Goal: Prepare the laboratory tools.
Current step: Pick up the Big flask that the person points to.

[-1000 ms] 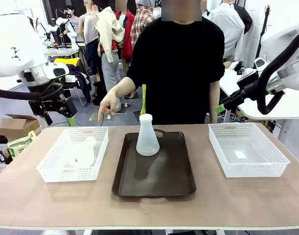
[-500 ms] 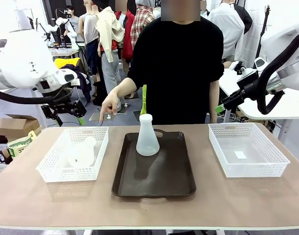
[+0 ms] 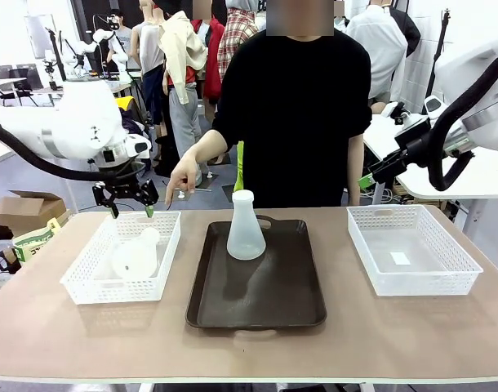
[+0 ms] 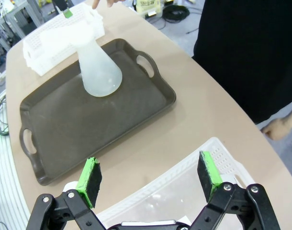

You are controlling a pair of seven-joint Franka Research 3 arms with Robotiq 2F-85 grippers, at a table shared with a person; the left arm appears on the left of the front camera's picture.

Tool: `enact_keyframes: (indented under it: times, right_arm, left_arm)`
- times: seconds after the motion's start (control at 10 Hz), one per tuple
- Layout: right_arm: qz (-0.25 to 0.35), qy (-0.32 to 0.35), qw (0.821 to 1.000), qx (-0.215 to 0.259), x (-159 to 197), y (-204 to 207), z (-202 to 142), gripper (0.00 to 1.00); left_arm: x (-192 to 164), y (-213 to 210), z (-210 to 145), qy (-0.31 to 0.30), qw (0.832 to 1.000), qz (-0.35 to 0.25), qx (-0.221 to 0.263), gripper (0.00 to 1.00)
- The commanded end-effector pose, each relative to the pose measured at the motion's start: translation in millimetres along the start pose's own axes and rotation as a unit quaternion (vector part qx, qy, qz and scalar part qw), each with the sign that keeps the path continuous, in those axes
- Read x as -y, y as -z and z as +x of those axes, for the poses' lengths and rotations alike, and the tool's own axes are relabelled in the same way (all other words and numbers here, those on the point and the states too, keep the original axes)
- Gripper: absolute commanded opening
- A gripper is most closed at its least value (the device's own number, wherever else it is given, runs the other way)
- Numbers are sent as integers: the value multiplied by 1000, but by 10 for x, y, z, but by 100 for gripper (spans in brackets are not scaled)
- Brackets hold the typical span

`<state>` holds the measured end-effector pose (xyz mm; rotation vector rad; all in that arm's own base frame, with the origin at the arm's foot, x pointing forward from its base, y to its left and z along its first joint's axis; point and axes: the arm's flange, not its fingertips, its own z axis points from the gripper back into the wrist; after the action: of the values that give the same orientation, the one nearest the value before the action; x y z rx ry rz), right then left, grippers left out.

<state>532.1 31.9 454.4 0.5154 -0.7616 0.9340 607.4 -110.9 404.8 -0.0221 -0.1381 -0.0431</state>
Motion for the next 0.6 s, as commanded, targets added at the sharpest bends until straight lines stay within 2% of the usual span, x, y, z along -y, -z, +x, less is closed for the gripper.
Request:
enact_keyframes:
  times: [0.0, 0.3, 0.5]
  right_arm:
    - [0, 4, 1000, -9, -7, -10, 0, 100]
    - [0, 4, 1000, -9, -7, -10, 0, 100]
    - [0, 4, 1000, -9, -7, -10, 0, 100]
  left_arm:
    - [81, 85, 139, -6, 1000, 0, -7, 100]
    - [57, 335, 127, -8, 999, -1, -37, 100]
    - [68, 464, 126, -5, 1000, -4, -21, 100]
